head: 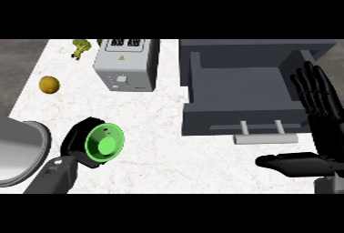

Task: Pick up the cup, place it into the drawer and close the drawer

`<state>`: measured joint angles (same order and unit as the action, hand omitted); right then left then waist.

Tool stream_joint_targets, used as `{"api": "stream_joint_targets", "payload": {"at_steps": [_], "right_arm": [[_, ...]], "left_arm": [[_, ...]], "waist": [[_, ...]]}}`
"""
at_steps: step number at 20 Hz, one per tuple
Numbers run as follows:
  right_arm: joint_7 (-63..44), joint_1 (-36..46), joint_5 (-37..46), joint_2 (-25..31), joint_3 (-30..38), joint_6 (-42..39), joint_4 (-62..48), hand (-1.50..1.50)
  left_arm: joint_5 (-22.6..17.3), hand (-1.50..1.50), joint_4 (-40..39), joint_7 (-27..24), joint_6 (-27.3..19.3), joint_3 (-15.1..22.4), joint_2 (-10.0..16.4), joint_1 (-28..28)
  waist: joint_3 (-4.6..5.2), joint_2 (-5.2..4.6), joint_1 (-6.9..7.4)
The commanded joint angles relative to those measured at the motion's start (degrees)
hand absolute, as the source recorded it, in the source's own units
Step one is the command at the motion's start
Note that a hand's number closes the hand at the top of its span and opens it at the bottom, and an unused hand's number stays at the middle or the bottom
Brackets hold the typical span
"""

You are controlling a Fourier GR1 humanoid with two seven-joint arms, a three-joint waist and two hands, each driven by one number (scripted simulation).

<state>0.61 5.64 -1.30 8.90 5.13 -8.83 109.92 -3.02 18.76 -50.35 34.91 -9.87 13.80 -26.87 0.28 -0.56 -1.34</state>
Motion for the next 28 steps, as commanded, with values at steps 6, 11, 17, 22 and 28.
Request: {"api": "stream_joint_targets", "payload": {"at_steps": [6,11,17,22,28], "right_arm": [[1.7,-0.8,-0.6,0.8,1.7,-0.7,-0.9,-1.50],[1.7,-1.5,0.7,0.5,1.1,-0.3,-1.0,-1.50],[1.4,-3.1,-4.0,3.4,5.7,-3.4,-0.1,-1.50],[1.9,-4.0,-2.3,1.7,4.3,-2.1,0.6,-1.50],[2.2,-1.8,-1.0,1.7,3.9,-1.8,-1.5,-1.50]], "left_arm": [[-7.9,1.50,1.2,-14.7,-11.7,-9.7,-4.9,2.4],[-8.6,1.50,4.9,-13.7,-9.6,-9.5,-3.7,-0.3],[-8.4,1.50,13.5,-5.5,-11.0,-6.5,-3.6,-3.2],[-8.7,1.50,24.9,2.6,-16.8,-3.6,-6.3,-5.6],[-7.4,1.50,37.6,16.4,-26.3,1.1,-10.9,-10.9]], "waist": [[-0.11,0.10,0.36],[-0.21,0.40,0.70],[-0.35,0.81,1.24],[-0.37,1.05,1.78],[-0.36,0.93,1.83]]}}
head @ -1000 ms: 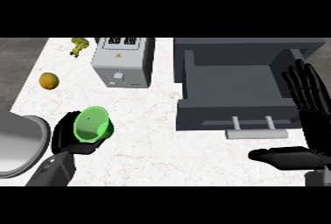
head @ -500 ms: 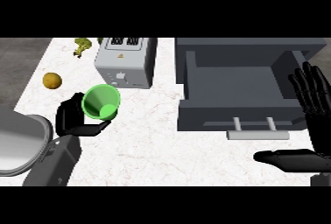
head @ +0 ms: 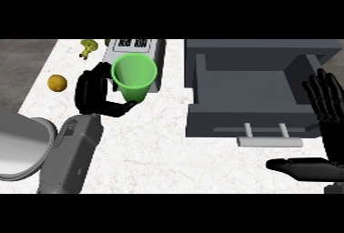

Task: Pick up the cup, place it into the drawer and close the drawer

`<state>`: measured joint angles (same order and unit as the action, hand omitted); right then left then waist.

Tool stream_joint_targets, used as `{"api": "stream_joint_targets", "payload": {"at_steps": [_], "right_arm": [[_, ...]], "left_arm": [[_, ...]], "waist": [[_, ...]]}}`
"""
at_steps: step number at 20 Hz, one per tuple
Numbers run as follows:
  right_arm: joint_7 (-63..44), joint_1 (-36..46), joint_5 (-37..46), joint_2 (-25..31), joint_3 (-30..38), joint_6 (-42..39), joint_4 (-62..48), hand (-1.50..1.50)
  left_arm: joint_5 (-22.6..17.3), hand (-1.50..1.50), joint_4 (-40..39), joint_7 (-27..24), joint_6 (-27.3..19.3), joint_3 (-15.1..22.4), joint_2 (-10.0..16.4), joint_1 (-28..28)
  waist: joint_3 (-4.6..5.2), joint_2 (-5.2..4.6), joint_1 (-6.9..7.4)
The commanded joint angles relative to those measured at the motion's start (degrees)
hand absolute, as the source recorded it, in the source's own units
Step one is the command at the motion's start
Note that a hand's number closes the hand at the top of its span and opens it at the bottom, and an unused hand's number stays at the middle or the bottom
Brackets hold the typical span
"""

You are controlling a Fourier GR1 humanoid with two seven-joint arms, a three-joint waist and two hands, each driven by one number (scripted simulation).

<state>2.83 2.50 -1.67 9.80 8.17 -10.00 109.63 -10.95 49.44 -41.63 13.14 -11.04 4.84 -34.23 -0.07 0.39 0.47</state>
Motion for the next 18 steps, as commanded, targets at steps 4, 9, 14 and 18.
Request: {"api": "stream_joint_targets", "payload": {"at_steps": [4,9,14,18], "right_arm": [[-2.2,0.6,0.2,0.0,-0.4,0.1,1.9,-1.50],[-3.9,2.3,-3.6,2.1,3.3,-1.4,0.8,-1.50],[0.3,3.6,1.1,-0.9,0.3,1.2,-3.0,-1.50],[-1.6,4.4,-2.5,1.2,2.7,-1.0,-1.8,-1.50]], "left_arm": [[1.1,1.50,11.2,14.6,-8.0,4.4,-3.5,-7.8],[3.8,1.50,9.7,19.7,-14.2,7.2,-4.8,-15.6],[2.4,1.50,6.7,25.0,-21.1,11.1,-4.8,-23.5],[-1.2,1.50,-1.0,22.7,-23.4,13.8,-4.8,-26.7]], "waist": [[0.04,-0.19,-0.58],[0.05,-0.40,-1.03],[0.04,-0.49,-1.16],[0.05,-0.58,-1.66]]}}
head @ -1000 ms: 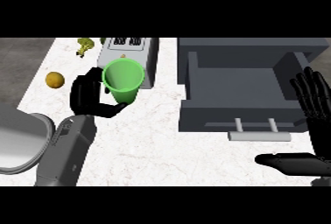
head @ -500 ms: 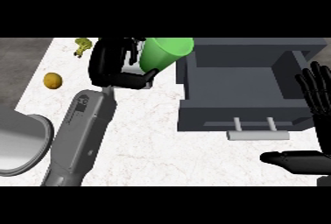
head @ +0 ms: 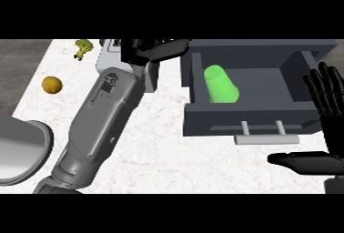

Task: Pick up the cup, place it into the drawer and close the drawer

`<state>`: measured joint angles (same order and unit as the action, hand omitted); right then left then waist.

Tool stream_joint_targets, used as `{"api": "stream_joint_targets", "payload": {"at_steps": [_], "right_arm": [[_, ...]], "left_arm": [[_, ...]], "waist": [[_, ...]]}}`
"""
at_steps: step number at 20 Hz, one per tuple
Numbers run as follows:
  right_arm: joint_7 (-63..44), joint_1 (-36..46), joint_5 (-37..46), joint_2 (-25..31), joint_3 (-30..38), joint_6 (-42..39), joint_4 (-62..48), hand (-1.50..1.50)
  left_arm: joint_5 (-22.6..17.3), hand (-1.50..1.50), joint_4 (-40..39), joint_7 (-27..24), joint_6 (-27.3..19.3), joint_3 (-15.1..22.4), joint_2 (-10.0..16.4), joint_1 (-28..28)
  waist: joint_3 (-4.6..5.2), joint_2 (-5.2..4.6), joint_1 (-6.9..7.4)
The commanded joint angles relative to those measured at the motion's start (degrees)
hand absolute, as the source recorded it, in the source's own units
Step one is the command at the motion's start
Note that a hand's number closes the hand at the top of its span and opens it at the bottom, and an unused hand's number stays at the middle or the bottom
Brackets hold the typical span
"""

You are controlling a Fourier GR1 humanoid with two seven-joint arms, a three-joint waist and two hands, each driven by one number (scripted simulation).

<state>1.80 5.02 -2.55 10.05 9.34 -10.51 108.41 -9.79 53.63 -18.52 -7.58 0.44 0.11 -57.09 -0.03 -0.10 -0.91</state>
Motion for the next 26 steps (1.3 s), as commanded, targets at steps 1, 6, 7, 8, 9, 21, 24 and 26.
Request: {"api": "stream_joint_targets", "payload": {"at_steps": [1,6,7,8,9,21,24,26], "right_arm": [[0.8,0.4,-0.4,0.7,0.0,-1.3,-0.7,-1.50],[0.1,-2.4,-0.5,-0.5,-0.5,-1.0,2.3,-1.50],[-2.8,-1.4,-0.7,1.1,-0.4,-1.6,4.6,-1.50],[-0.1,-0.6,-1.5,1.7,1.2,-2.5,0.5,-1.50],[1.0,-2.9,-2.8,2.1,2.3,-3.7,1.5,-1.50],[-0.7,3.6,-1.9,1.6,1.3,-2.1,-1.4,-1.50],[0.7,3.6,-3.5,3.8,3.6,-4.5,-4.6,-1.50],[2.0,1.8,-2.0,1.3,1.0,-3.4,-1.9,-1.50]], "left_arm": [[-3.4,1.50,-9.9,-0.3,-5.0,1.7,-0.1,-8.2],[-10.5,1.50,-14.4,1.5,-7.6,6.7,-0.1,-11.1],[-9.7,1.50,-17.4,2.2,-8.2,4.6,-0.1,-14.9],[-11.0,1.50,-18.1,1.3,-9.6,8.1,-0.1,-14.1],[-11.7,1.50,-18.0,-0.5,-9.4,8.8,-0.1,-12.3],[-21.1,1.50,-28.2,-0.5,-14.7,23.5,-0.1,-17.3],[-21.5,1.50,-27.4,0.5,-16.0,29.2,-0.1,-14.9],[-22.6,-1.50,-27.4,2.5,-16.8,31.7,-0.1,-15.8]], "waist": [[0.00,-0.28,-1.05],[0.00,-0.19,-1.27],[0.01,-0.28,-1.59],[-0.01,-0.30,-1.43],[-0.01,-0.22,-1.27],[-0.02,-0.64,-2.95],[-0.05,-0.71,-3.20],[-0.05,-0.74,-3.88]]}}
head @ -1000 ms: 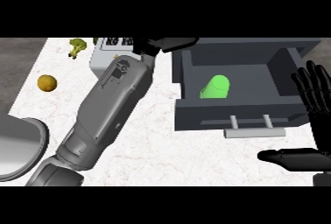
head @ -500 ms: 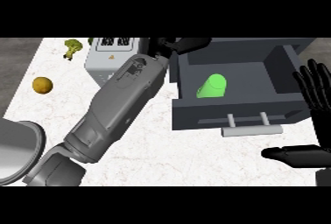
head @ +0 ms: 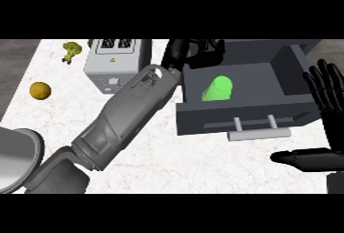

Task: Pick up the cup, place it into the drawer and close the drawer

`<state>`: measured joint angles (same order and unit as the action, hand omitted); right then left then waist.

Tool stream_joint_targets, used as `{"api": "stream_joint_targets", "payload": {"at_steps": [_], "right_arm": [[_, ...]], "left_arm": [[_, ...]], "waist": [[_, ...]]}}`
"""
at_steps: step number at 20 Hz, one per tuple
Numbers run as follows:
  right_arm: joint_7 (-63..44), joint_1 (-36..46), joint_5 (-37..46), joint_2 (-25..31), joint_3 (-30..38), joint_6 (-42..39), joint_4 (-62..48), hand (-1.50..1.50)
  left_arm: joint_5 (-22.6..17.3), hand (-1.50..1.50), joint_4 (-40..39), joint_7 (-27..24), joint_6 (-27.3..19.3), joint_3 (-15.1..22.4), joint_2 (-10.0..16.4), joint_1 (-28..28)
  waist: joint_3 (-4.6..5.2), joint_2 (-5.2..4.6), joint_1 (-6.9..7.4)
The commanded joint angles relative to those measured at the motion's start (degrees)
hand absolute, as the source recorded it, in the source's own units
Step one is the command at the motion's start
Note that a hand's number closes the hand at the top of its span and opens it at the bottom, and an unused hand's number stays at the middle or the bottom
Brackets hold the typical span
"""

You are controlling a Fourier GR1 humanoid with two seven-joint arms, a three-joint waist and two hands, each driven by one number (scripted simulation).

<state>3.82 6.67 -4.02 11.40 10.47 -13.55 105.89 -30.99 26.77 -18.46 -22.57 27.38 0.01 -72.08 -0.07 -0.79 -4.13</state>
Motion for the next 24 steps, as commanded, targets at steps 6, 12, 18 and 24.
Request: {"api": "stream_joint_targets", "payload": {"at_steps": [6,12,18,24], "right_arm": [[0.5,-0.3,-0.2,-0.1,-0.4,-0.7,0.8,-1.50],[-2.0,0.1,-4.3,0.6,1.2,-2.0,2.7,-1.50],[-4.2,-0.6,-10.9,-1.3,-2.2,-6.2,4.4,1.50],[-3.3,-2.9,-6.5,6.4,-0.5,-11.3,7.8,1.50]], "left_arm": [[-1.4,-1.50,-1.9,5.0,-4.2,11.9,0.0,-0.1],[-4.3,-1.50,0.6,-0.8,-7.7,12.2,0.0,2.1],[-7.2,-1.50,2.0,-5.6,-6.4,9.6,0.0,0.0],[-7.9,-1.50,4.9,-3.3,-8.5,6.5,0.0,-2.3]], "waist": [[-0.04,-0.40,-1.99],[0.03,-0.24,-1.39],[0.06,-0.01,0.21],[0.07,0.71,2.61]]}}
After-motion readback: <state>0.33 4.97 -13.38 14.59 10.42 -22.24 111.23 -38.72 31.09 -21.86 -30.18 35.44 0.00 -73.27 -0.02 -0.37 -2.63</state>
